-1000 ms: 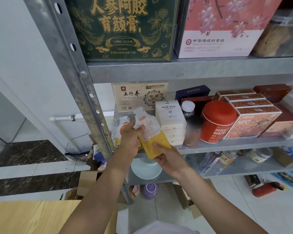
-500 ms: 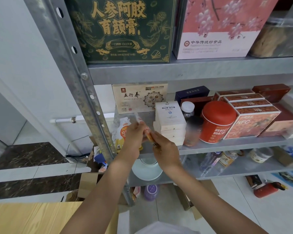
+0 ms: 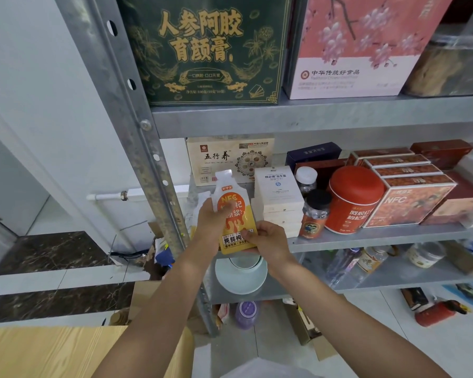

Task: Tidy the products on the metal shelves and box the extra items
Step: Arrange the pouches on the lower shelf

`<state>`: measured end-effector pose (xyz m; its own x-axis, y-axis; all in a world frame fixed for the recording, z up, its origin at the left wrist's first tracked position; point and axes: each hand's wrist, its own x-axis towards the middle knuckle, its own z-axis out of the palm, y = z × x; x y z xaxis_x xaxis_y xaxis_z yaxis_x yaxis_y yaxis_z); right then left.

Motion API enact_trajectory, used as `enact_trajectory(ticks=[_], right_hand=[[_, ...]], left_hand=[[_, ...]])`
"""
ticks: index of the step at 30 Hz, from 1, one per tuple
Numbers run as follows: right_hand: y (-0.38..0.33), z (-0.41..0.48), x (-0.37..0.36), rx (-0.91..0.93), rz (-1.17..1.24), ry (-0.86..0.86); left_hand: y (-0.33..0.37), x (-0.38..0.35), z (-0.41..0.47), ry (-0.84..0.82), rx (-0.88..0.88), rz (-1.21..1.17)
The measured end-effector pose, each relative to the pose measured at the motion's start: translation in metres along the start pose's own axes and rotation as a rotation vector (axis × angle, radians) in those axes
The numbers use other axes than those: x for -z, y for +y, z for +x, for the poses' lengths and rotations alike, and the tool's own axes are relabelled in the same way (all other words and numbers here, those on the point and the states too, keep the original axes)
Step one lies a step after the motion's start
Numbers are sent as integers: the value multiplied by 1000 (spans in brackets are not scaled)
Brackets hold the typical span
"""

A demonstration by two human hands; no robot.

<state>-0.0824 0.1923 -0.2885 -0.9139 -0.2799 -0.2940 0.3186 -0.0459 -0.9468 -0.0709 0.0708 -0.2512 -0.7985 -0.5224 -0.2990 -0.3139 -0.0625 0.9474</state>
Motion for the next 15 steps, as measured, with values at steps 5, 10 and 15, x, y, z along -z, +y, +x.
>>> enact_trajectory(ticks=[5, 10, 15], right_hand=[[1, 5, -10, 35, -191, -4], [1, 8, -6, 164, -708, -16], [-3, 6, 3, 313, -857, 118]], left_hand=[[-14, 1, 14, 88, 13, 107], [-26, -2, 32, 208, -56, 209], [-35, -3, 47, 292, -94, 264]])
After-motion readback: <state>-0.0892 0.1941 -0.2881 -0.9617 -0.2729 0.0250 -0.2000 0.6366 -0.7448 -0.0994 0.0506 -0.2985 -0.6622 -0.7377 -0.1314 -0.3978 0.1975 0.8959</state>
